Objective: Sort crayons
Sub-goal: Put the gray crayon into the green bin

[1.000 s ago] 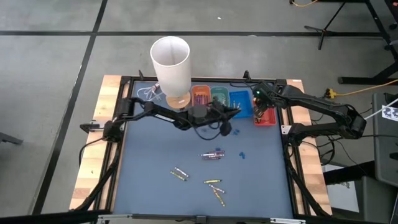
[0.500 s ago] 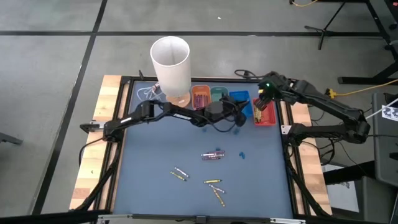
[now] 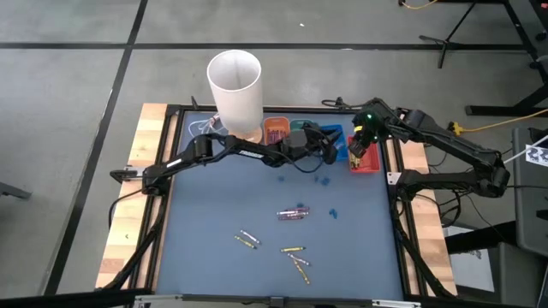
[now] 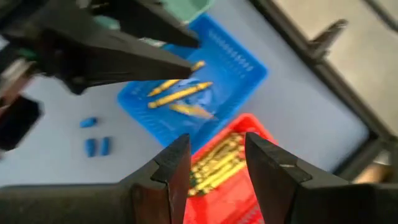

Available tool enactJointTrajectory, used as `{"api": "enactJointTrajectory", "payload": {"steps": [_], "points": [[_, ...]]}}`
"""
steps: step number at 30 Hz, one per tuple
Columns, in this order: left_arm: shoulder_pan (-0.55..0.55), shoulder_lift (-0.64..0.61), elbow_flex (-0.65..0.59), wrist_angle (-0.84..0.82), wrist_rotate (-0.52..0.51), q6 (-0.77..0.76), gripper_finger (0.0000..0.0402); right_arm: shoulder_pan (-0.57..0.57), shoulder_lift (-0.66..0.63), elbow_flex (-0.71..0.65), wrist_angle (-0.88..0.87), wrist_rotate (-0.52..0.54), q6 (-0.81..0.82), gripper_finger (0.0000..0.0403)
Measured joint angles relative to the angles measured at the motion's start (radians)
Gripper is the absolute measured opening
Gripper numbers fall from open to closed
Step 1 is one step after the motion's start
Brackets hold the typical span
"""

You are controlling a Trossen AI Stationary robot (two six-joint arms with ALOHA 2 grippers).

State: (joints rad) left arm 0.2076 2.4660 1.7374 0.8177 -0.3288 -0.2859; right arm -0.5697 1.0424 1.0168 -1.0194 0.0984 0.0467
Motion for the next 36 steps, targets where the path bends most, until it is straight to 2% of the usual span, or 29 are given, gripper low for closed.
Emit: {"api": "enactJointTrajectory", "payload": {"steps": [6, 11, 14, 20, 23, 27, 31, 36], "points": [[0.002, -0.012, 0.000, -0.005, 0.017, 0.053, 0.0116, 0.000, 0.000, 0.000, 0.000, -0.112, -0.003, 0.0151], [0.000, -0.095, 0.000, -0.132, 0.145, 0.188, 0.0117, 0.001, 0.000, 0.000, -0.001, -0.170, -0.025, 0.0151], [-0.004, -0.164, 0.000, -0.324, 0.236, 0.189, 0.0117, 0.001, 0.000, 0.000, 0.001, -0.192, -0.029, 0.0151], [-0.011, -0.342, 0.000, -0.876, 0.424, 0.189, 0.0117, 0.031, 0.000, 0.000, 0.038, -0.195, -0.029, 0.0151], [-0.039, -0.416, 0.000, -1.154, 0.462, 0.202, 0.0117, 0.075, 0.000, -0.001, 0.057, -0.197, -0.029, 0.0151], [-0.132, -0.479, 0.000, -1.476, 0.474, 0.236, 0.0117, 0.150, 0.000, -0.021, 0.110, -0.196, -0.029, 0.0151], [-0.262, -0.492, 0.000, -1.659, 0.474, 0.201, 0.0117, 0.216, 0.000, -0.052, 0.163, -0.196, -0.028, 0.0151], [-0.422, -0.476, -0.001, -1.726, 0.425, 0.094, 0.0117, 0.285, 0.001, -0.088, 0.218, -0.195, -0.027, 0.0151]]}}
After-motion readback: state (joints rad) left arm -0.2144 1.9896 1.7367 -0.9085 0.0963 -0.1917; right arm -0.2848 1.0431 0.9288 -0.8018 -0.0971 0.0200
